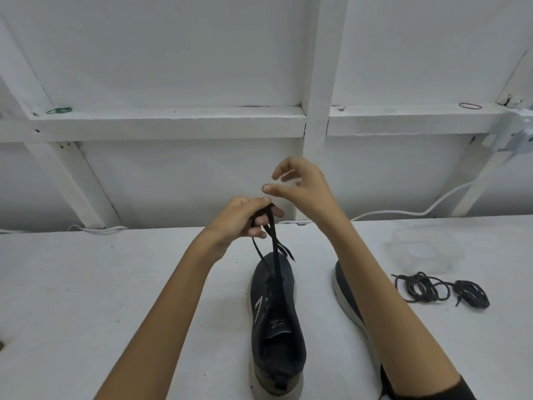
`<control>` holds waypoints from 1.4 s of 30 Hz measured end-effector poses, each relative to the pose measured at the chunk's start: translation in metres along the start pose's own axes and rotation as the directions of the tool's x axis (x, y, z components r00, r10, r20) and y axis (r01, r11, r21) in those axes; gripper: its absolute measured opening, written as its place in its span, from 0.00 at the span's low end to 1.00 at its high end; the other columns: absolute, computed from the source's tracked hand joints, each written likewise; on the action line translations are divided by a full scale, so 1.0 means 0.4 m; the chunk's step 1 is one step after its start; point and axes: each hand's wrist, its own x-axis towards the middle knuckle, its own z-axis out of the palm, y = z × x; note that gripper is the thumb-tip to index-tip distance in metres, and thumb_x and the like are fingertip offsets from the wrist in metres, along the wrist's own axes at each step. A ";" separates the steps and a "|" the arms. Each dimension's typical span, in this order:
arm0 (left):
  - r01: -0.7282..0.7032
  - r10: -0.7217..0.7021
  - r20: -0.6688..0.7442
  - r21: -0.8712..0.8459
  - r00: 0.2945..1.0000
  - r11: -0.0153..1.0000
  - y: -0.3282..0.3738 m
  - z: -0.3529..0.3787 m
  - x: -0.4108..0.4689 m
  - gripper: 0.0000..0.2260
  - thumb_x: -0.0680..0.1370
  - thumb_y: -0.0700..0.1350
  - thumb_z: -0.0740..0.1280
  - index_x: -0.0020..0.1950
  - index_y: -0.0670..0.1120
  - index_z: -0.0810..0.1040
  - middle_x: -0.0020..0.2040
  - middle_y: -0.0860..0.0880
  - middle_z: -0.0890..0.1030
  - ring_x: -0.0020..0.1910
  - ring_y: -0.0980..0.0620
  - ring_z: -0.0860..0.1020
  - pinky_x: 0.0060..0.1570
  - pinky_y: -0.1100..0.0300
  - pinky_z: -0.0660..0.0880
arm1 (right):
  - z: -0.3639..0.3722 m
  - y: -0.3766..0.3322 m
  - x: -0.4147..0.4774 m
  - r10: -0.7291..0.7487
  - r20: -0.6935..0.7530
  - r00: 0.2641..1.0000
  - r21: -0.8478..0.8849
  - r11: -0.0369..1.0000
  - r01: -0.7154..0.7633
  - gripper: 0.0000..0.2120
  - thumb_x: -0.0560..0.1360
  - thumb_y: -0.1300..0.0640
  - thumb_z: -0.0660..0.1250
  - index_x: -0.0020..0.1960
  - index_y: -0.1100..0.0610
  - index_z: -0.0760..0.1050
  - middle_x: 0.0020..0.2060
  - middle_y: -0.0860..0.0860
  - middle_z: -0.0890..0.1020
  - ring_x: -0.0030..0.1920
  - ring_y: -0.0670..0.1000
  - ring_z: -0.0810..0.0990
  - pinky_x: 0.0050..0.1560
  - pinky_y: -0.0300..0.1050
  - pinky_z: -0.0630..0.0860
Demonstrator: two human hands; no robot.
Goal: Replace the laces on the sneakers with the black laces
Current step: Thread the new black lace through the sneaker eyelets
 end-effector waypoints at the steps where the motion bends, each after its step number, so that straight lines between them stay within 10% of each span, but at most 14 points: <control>1: 0.012 -0.013 -0.013 -0.029 1.000 0.999 -0.004 -0.001 -0.001 0.17 0.83 0.47 0.59 0.50 0.38 0.82 0.28 0.52 0.66 0.23 0.55 0.63 0.39 0.60 0.77 | -0.001 0.007 -0.012 0.011 0.021 1.000 0.062 0.998 -0.012 0.10 0.69 0.56 0.78 0.43 0.54 0.77 0.43 0.48 0.82 0.46 0.48 0.80 0.48 0.41 0.75; 6: 0.028 -0.025 0.022 -0.162 0.999 0.986 -0.004 -0.001 -0.010 0.12 0.82 0.45 0.59 0.45 0.40 0.77 0.29 0.51 0.67 0.23 0.54 0.61 0.38 0.57 0.76 | -0.006 0.023 -0.060 0.031 0.288 0.957 0.257 0.960 -0.108 0.09 0.72 0.64 0.74 0.48 0.62 0.75 0.40 0.56 0.81 0.40 0.54 0.80 0.45 0.50 0.79; 10: 0.029 -0.020 0.090 -0.093 0.996 0.995 -0.008 0.006 -0.019 0.12 0.83 0.46 0.57 0.43 0.43 0.74 0.30 0.51 0.67 0.25 0.53 0.60 0.40 0.56 0.77 | -0.010 0.027 -0.069 0.086 0.239 0.967 0.208 0.968 -0.138 0.08 0.71 0.62 0.76 0.43 0.56 0.77 0.37 0.51 0.80 0.28 0.49 0.71 0.29 0.39 0.68; 23: -0.051 0.054 -0.087 0.030 0.995 0.998 -0.065 0.008 -0.024 0.09 0.79 0.44 0.67 0.48 0.39 0.83 0.33 0.49 0.73 0.26 0.55 0.69 0.39 0.58 0.78 | -0.001 0.061 -0.103 0.081 0.008 0.997 0.045 0.996 -0.081 0.09 0.69 0.57 0.77 0.37 0.50 0.77 0.38 0.46 0.82 0.26 0.45 0.69 0.33 0.40 0.68; 35: -0.141 0.200 -0.160 0.319 0.967 0.937 -0.089 0.006 -0.035 0.04 0.77 0.44 0.70 0.51 0.48 0.83 0.27 0.59 0.78 0.30 0.55 0.76 0.40 0.65 0.72 | -0.014 0.076 -0.121 0.164 0.118 0.979 0.123 0.976 -0.178 0.10 0.71 0.62 0.75 0.43 0.56 0.74 0.29 0.51 0.79 0.26 0.40 0.74 0.29 0.28 0.65; 42: -0.225 0.300 -0.161 0.367 0.940 0.902 -0.104 0.008 -0.031 0.06 0.77 0.41 0.70 0.46 0.53 0.80 0.43 0.57 0.81 0.33 0.58 0.76 0.35 0.66 0.75 | -0.010 0.082 -0.132 0.190 0.234 0.953 0.033 0.979 -0.203 0.02 0.74 0.61 0.72 0.46 0.56 0.82 0.30 0.48 0.78 0.28 0.39 0.74 0.32 0.28 0.67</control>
